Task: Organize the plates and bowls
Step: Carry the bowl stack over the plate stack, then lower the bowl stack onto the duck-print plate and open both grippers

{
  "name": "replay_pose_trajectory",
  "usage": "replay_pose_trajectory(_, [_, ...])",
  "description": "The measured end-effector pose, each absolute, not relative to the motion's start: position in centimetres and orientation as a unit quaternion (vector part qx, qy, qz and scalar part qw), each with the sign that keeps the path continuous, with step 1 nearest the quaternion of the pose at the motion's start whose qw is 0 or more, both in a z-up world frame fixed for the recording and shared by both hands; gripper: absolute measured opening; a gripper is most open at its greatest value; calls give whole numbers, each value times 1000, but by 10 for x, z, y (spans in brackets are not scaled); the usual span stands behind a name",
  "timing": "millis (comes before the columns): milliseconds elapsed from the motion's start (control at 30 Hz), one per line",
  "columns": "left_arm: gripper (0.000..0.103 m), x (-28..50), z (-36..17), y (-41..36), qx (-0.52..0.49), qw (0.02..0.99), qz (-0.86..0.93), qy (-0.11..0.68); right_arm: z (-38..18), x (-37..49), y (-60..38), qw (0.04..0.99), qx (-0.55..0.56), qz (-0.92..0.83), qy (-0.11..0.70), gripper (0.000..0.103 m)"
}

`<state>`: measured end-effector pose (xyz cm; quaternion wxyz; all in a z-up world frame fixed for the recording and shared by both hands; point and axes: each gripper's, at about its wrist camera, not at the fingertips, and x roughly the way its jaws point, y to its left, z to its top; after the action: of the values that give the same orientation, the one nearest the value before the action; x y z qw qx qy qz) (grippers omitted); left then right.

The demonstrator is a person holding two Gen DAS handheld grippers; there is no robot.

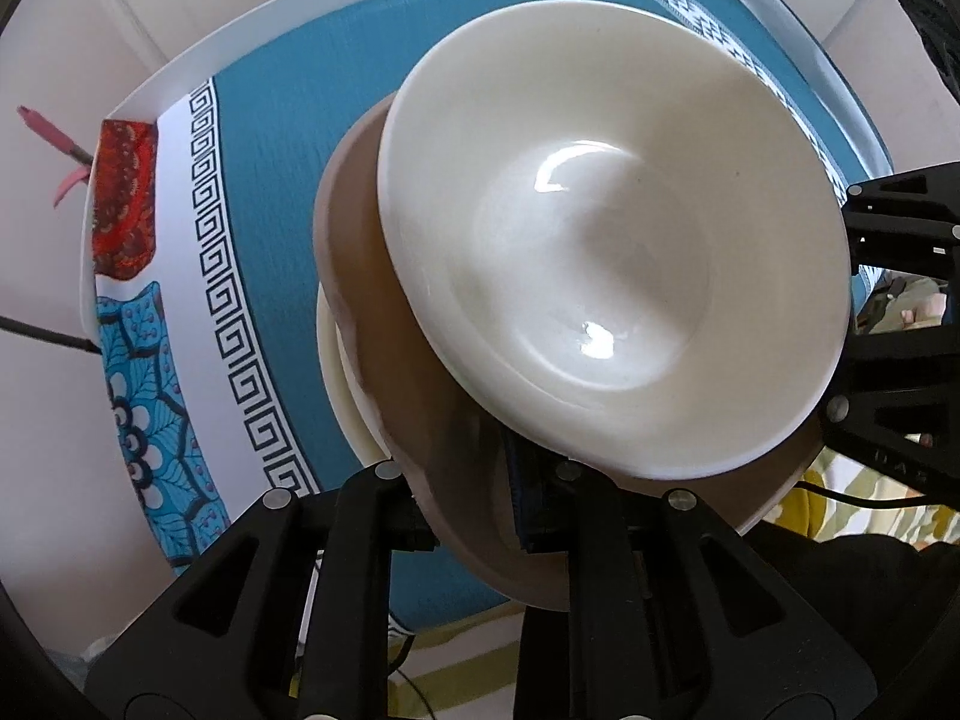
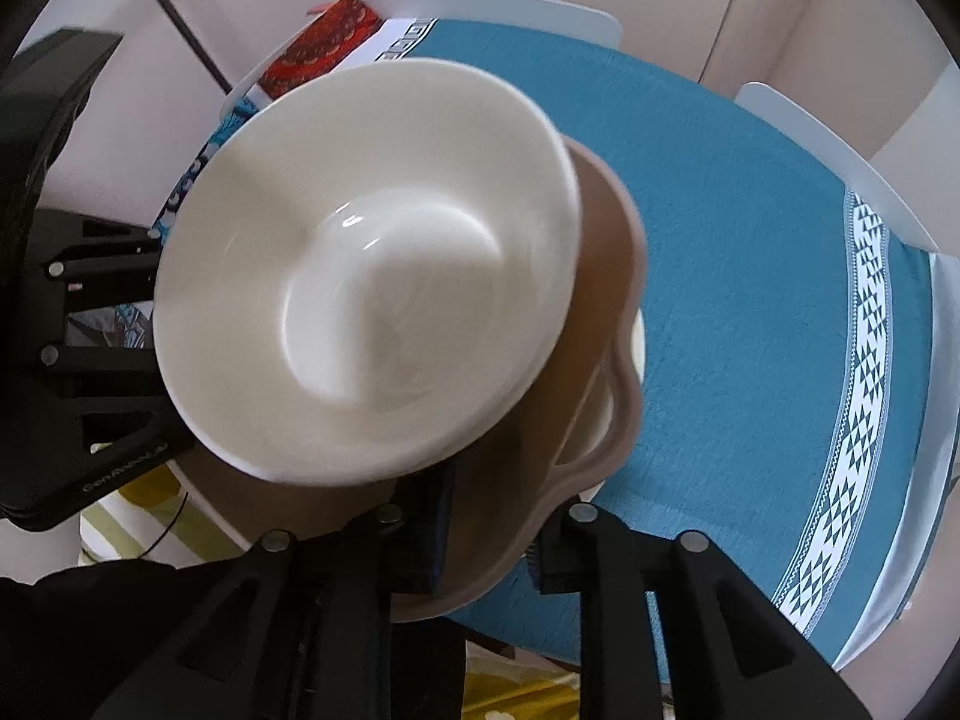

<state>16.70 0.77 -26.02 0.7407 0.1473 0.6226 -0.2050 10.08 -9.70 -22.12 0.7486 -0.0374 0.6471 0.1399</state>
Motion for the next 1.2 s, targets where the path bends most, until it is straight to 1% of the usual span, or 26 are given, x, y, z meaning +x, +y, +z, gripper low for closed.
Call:
replay_pose_trajectory(100, [15,170,-260,7,150,727,-211,635,-223,105,-92,738,-39,150,657,27])
replay_pose_trajectory(167, [15,174,-260,8,151,717,-216,646,-222,106,-90,731,-40,157,663,35])
replay_pose_trajectory(233, [15,175,-261,7,155,707,-219,654,-223,109,-89,722,-35,161,672,38])
replay_pose_trajectory(433, [16,179,-261,7,154,685,-229,675,-224,113,-90,712,-25,163,683,41])
replay_pose_trajectory(567, [16,187,-258,12,134,673,-225,691,-221,115,-90,708,-17,153,689,42])
replay_pose_trajectory(633, [16,187,-255,16,127,671,-223,696,-218,115,-90,709,-16,147,689,44])
replay_pose_trajectory(700, [16,186,-253,19,117,669,-222,700,-213,113,-89,712,-18,143,688,50])
replay_pose_trajectory(733, [16,185,-251,20,114,668,-222,701,-211,113,-88,713,-19,141,687,56])
replay_pose_trajectory(767, [16,184,-250,20,112,668,-221,701,-209,113,-89,713,-21,140,686,58])
replay_pose_trajectory(1133, [18,172,-242,28,101,664,-227,705,-210,105,-91,716,-17,131,685,58])
replay_pose_trajectory(1167, [20,170,-239,29,102,664,-230,704,-211,105,-92,716,-15,130,685,58])
replay_pose_trajectory(1200, [26,167,-236,31,104,664,-235,702,-211,104,-92,718,-14,129,684,58])
